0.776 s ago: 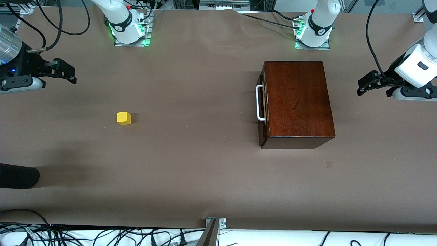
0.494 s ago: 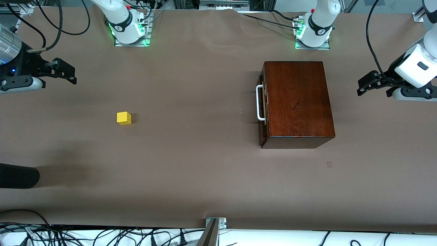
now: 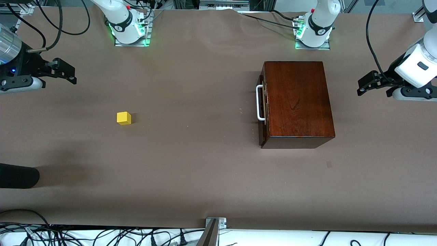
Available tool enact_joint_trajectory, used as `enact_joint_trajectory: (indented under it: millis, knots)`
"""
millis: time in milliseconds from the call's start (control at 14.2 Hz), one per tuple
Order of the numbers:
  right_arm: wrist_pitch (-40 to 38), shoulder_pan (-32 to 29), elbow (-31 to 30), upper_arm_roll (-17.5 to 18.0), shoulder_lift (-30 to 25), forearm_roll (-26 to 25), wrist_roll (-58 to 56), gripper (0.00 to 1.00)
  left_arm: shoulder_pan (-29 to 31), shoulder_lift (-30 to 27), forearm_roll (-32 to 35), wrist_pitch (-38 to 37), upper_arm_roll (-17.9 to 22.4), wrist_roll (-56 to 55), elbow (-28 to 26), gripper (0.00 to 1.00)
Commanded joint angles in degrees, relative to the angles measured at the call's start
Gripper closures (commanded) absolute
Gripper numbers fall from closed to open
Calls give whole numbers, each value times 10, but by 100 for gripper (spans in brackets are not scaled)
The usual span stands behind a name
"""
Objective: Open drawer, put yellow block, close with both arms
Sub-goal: 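Move the left gripper toward the white drawer handle of the wooden box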
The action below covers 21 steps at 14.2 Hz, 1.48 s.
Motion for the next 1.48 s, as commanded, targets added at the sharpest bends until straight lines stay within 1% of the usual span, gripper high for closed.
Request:
enact_joint_trajectory:
  millis: [0,141,212,282,353,423,494,635,705,917,988,1129,1270,1411]
  knots:
    - [-2,0,8,-1,-1,8,-3,0,-6,7,-3,-10,5,2,18,0]
    - [-2,0,8,-1,-1,8,-3,0,-6,6,-5,-13,4,-3,17,0]
    - [-2,0,8,-1,-1,10,-3,0,-6,8,-6,-18,-4,-2,15,0]
    - [-2,0,8,-1,-1,10,-3,0,-6,19,-7,-45,-16,-1,14,0]
    - [-2,-1,8,-2,-1,10,-3,0,-6,26,-7,-91,-36,-6,16,0]
    - [-2,0,8,-1,-1,10,-3,0,-6,27,-9,-117,-61,-7,15,0]
    - [-2,0,8,-1,-1,9,-3,0,-6,33,-10,-120,-81,-8,13,0]
    - [-2,0,8,-1,-1,9,-3,0,-6,54,-11,-109,-135,-19,17,0]
    - [-2,0,8,-1,-1,8,-3,0,-7,67,-11,-89,-161,-48,17,0]
    - [-2,0,8,-1,-1,7,-3,0,-9,113,-2,-42,-258,-192,17,0]
    - [-2,0,8,-1,-1,7,-3,0,-16,127,-1,-29,-278,-235,16,0]
    - [-2,0,8,-1,-1,7,-3,0,-52,153,5,2,-281,-293,14,0]
    - [-2,0,8,-1,1,6,-3,0,-90,186,58,32,-282,-330,8,0]
    - [-2,0,9,0,2,10,3,0,-130,217,113,36,-282,-373,5,0]
